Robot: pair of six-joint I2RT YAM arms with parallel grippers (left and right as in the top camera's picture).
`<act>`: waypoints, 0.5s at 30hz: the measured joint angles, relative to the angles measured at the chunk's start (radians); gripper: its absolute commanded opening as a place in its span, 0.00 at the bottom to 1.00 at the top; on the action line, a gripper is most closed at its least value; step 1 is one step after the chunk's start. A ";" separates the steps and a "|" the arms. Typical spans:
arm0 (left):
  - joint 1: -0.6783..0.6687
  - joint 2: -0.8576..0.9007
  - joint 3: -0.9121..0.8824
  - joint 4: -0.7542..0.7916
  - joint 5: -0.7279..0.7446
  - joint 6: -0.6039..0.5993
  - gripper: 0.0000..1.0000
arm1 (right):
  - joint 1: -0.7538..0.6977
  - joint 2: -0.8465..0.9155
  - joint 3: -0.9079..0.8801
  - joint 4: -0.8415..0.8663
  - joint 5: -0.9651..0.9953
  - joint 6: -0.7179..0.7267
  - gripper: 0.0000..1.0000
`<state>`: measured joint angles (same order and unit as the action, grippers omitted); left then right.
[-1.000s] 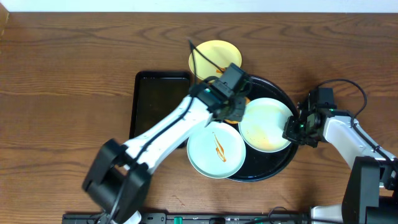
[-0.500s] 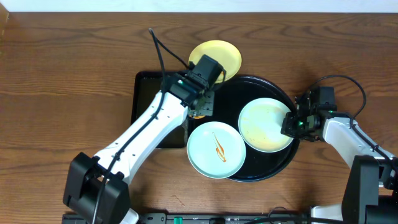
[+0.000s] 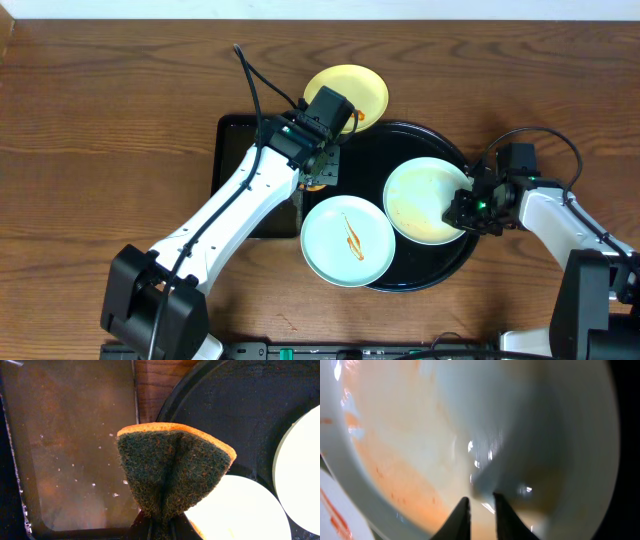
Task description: Clean dirty plates on tray and stack at the side
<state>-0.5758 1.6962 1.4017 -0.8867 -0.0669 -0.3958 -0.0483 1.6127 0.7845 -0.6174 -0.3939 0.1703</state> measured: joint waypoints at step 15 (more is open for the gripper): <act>0.000 0.000 0.000 0.000 0.000 0.000 0.08 | 0.000 -0.147 0.101 -0.351 0.150 0.106 0.40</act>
<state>-0.5758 1.6962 1.4017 -0.8871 -0.0673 -0.3958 -0.0483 1.4658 0.8860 -0.9680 -0.2440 0.2768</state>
